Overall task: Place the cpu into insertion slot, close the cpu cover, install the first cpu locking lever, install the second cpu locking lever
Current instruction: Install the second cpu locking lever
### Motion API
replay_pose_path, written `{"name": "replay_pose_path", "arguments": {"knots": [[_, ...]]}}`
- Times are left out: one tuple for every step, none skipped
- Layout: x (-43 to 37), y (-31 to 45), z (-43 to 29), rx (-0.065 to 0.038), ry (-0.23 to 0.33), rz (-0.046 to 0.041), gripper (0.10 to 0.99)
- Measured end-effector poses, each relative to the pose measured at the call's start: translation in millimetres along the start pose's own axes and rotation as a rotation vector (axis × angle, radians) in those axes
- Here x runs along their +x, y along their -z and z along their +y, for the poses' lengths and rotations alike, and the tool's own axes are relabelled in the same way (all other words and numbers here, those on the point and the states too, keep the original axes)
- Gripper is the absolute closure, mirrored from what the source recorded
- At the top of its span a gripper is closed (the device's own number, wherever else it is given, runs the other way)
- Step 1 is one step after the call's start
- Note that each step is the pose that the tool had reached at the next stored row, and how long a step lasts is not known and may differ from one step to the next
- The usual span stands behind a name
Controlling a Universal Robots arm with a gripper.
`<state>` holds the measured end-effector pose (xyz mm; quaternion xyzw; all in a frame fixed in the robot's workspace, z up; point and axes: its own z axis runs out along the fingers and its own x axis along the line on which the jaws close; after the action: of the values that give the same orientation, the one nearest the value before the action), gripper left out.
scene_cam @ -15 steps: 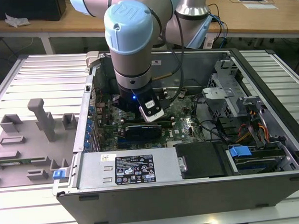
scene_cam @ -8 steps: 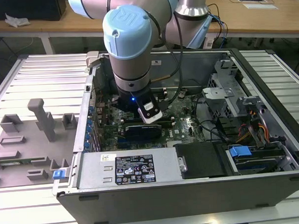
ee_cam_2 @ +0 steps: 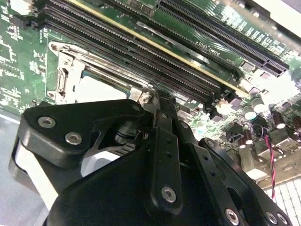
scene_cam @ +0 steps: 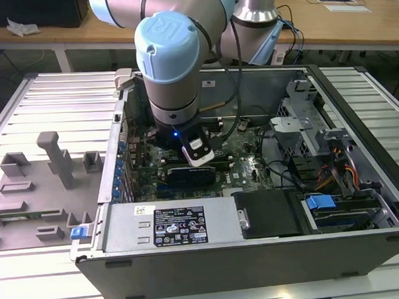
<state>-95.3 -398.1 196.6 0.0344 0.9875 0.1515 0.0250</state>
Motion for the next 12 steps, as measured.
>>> {"name": "replay_pose_path", "arguments": {"knots": [[0.0,2.1,0.6,0.001,0.000,0.0004,0.980],[-0.1,3.0,0.9,0.000,0.000,0.0004,0.980],[-0.1,3.0,0.9,0.000,0.001,0.0003,0.980],[-0.1,2.6,0.8,0.000,0.001,0.0005,0.980],[0.0,1.9,0.6,0.000,0.001,0.0008,0.980],[0.0,0.8,0.2,0.000,0.002,0.0003,0.980],[0.0,-0.3,-0.1,0.000,0.003,0.0002,0.980],[0.1,-0.8,-0.4,0.000,0.004,0.0007,0.980],[0.1,-1.1,-0.5,0.000,0.005,0.0009,0.980],[0.1,-1.2,-0.4,0.000,0.005,0.0010,0.980],[0.1,-1.2,-0.4,0.000,0.005,0.0010,0.980],[0.1,-1.1,-0.4,0.000,0.005,0.0009,0.980]]}}
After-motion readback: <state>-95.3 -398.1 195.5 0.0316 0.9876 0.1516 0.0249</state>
